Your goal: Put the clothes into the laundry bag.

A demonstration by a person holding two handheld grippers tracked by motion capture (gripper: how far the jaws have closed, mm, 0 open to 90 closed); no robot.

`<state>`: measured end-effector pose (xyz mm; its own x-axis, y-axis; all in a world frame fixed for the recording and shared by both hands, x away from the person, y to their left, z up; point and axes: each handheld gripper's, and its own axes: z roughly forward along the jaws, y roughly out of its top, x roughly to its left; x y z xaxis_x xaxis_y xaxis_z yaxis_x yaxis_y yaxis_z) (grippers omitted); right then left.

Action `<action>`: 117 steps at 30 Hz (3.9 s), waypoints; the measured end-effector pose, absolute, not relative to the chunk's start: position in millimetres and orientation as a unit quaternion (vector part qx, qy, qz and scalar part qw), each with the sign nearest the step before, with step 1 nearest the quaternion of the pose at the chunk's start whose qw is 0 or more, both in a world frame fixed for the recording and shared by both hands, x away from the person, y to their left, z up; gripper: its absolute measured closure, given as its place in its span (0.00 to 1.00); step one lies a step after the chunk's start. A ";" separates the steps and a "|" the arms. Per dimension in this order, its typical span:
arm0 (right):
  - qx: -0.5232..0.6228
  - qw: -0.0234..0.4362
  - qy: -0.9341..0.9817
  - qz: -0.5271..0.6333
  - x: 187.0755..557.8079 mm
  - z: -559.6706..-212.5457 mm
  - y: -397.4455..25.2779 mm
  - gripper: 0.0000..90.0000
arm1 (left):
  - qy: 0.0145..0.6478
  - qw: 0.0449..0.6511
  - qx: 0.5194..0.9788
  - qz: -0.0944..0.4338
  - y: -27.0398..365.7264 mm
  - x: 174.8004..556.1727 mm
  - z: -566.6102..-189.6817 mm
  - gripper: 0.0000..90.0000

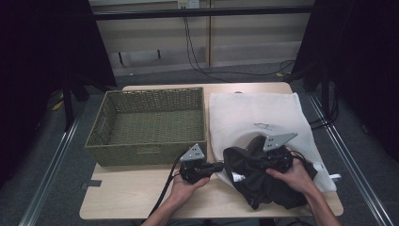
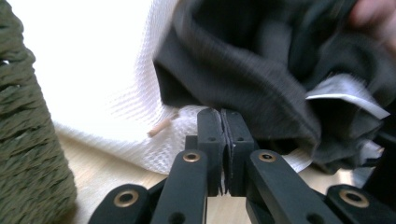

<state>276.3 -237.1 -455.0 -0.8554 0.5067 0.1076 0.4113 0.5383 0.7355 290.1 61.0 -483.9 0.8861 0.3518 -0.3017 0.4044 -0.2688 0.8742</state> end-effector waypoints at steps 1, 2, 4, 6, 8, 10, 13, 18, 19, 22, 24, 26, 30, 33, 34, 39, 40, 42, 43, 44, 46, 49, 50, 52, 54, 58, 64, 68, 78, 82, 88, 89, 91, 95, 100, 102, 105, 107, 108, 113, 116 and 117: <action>0.264 0.054 0.879 0.392 275.6 -460.4 -236.1 0.97 | 0.240 0.562 0.791 -0.034 62.5 291.3 -482.6 0.98; 0.267 0.044 0.879 0.392 275.9 -463.8 -236.0 0.97 | 0.240 0.570 0.785 -0.037 63.3 290.6 -481.0 0.98; 0.270 0.047 0.886 0.374 278.5 -466.8 -233.9 0.97 | 0.229 0.574 0.786 -0.033 63.1 287.0 -477.8 0.98; 0.268 0.058 0.895 0.352 281.8 -467.1 -228.2 0.97 | 0.222 0.590 0.775 -0.047 62.9 283.1 -474.1 0.98; 0.269 0.074 0.901 0.332 286.8 -467.9 -222.0 0.97 | 0.213 0.591 0.777 -0.039 60.9 277.9 -467.9 0.99; 0.280 0.096 0.900 0.321 293.4 -468.6 -219.6 0.97 | 0.199 0.588 0.784 -0.025 58.8 273.7 -464.0 0.99; 0.301 0.125 0.892 0.314 307.2 -469.9 -219.9 0.97 | 0.195 0.584 0.788 -0.017 57.0 271.5 -465.0 0.99; 0.341 0.170 0.873 0.305 337.7 -470.6 -221.6 0.97 | 0.167 0.575 0.801 -0.009 57.1 268.8 -468.1 0.99; 0.354 0.183 0.867 0.300 343.7 -469.8 -223.3 0.97 | 0.166 0.577 0.799 -0.012 56.6 267.6 -468.9 0.99; 0.394 0.208 0.841 0.305 359.9 -469.4 -229.8 0.97 | 0.148 0.570 0.808 -0.019 56.3 265.8 -471.7 0.99; 0.420 0.234 0.818 0.316 368.1 -468.4 -235.2 0.97 | 0.148 0.559 0.815 -0.019 57.3 265.7 -475.3 0.99; 0.438 0.245 0.789 0.353 374.1 -466.0 -242.9 0.97 | 0.158 0.556 0.816 -0.016 60.8 267.9 -479.3 0.99; 0.414 0.225 0.797 0.377 368.2 -463.4 -241.6 0.88 | 0.169 0.545 0.821 -0.006 63.9 273.6 -483.2 0.98; 0.399 0.207 0.795 0.407 355.6 -455.3 -242.8 0.74 | 0.177 0.542 0.821 -0.004 64.8 275.2 -484.7 0.97; 0.397 0.207 0.793 0.413 351.0 -452.8 -243.7 0.71 | 0.179 0.547 0.818 -0.009 65.2 275.9 -485.2 0.97; 0.378 0.192 0.802 0.421 326.8 -444.4 -247.6 0.52 | 0.191 0.543 0.818 -0.008 75.1 280.8 -486.7 0.96; 0.378 0.192 0.799 0.426 321.4 -442.2 -249.0 0.49 | 0.194 0.541 0.818 -0.006 77.4 281.0 -487.3 0.96; 0.371 0.190 0.798 0.435 311.2 -438.0 -251.7 0.46 | 0.195 0.543 0.817 -0.008 81.2 281.8 -489.1 0.96; 0.372 0.192 0.796 0.437 306.9 -436.1 -253.7 0.42 | 0.198 0.542 0.817 -0.006 82.6 282.1 -489.5 0.95; 0.370 0.187 0.792 0.447 302.6 -434.4 -256.2 0.40 | 0.197 0.542 0.817 -0.005 83.7 282.3 -489.8 0.93; 0.368 0.185 0.788 0.458 293.4 -431.2 -261.7 0.39 | 0.198 0.541 0.817 -0.003 86.4 281.7 -488.4 0.89; 0.361 0.184 0.786 0.467 278.8 -427.0 -268.4 0.36 | 0.200 0.542 0.816 0.012 89.8 279.7 -483.0 0.77; 0.361 0.189 0.784 0.468 273.9 -426.0 -270.6 0.36 | 0.199 0.544 0.815 0.014 91.7 279.2 -480.3 0.73; 0.362 0.191 0.781 0.471 265.2 -425.0 -276.0 0.40 | 0.199 0.549 0.812 0.022 94.7 277.5 -474.6 0.68; 0.365 0.188 0.775 0.481 256.6 -425.4 -281.5 0.47 | 0.195 0.559 0.806 0.022 95.5 275.2 -469.3 0.64; 0.365 0.180 0.773 0.487 241.9 -429.4 -288.0 0.62 | 0.169 0.554 0.815 0.018 83.4 269.5 -462.1 0.62; 0.355 0.153 0.785 0.484 228.4 -438.5 -288.1 0.79 | 0.112 0.533 0.838 -0.026 43.8 259.9 -467.7 0.74; 0.359 0.143 0.789 0.478 224.3 -448.0 -287.4 0.81 | 0.094 0.504 0.858 -0.036 16.4 263.1 -478.2 0.76; 0.358 0.135 0.793 0.474 225.3 -457.1 -285.5 0.78 | 0.032 0.435 0.899 -0.040 -29.2 259.3 -497.5 0.68; 0.355 0.134 0.795 0.472 223.8 -458.8 -284.1 0.78 | 0.024 0.420 0.907 -0.020 -37.2 260.9 -504.2 0.63; 0.343 0.119 0.803 0.472 219.2 -464.7 -280.8 0.82 | 0.027 0.407 0.912 0.034 -41.7 258.5 -502.6 0.91; 0.341 0.113 0.807 0.468 218.4 -466.7 -279.2 0.83 | 0.031 0.408 0.912 0.031 -41.6 259.4 -502.5 0.96; 0.335 0.102 0.817 0.457 218.1 -471.4 -276.3 0.85 | 0.038 0.416 0.908 0.021 -39.7 260.8 -503.0 0.99; 0.348 0.092 0.828 0.431 232.3 -484.7 -271.7 0.91 | 0.050 0.448 0.892 -0.019 -34.3 262.0 -500.9 1.00; 0.348 0.077 0.836 0.418 259.2 -490.2 -264.2 1.00 | 0.032 0.473 0.879 -0.052 -29.3 259.9 -492.0 1.00; 0.351 0.093 0.839 0.406 268.3 -489.2 -257.4 1.00 | 0.025 0.459 0.888 -0.027 -31.2 254.5 -488.6 1.00; 0.353 0.098 0.841 0.399 282.9 -489.0 -249.6 1.00 | 0.034 0.458 0.888 -0.022 -30.0 257.0 -490.3 1.00; 0.355 0.102 0.838 0.402 288.5 -488.4 -247.8 1.00 | 0.033 0.461 0.886 -0.033 -27.1 258.9 -490.6 1.00; 0.358 0.106 0.837 0.400 291.1 -488.4 -246.3 1.00 | 0.027 0.461 0.886 -0.037 -26.5 258.2 -490.1 1.00; 0.363 0.112 0.838 0.391 313.8 -488.6 -240.3 1.00 | 0.013 0.462 0.886 -0.041 -24.8 254.1 -488.1 1.00; 0.367 0.113 0.836 0.391 329.1 -488.2 -236.6 1.00 | 0.007 0.462 0.885 -0.048 -23.5 251.1 -487.1 1.00; 0.369 0.117 0.835 0.391 334.1 -488.3 -235.7 1.00 | 0.004 0.461 0.886 -0.047 -22.8 251.5 -486.6 1.00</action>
<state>334.1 -235.7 -488.3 -0.7007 0.7075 0.0921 0.5240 0.4228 0.7394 251.5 -22.8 -486.6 0.9955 -0.0360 -0.0874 0.0509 -0.5746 0.8169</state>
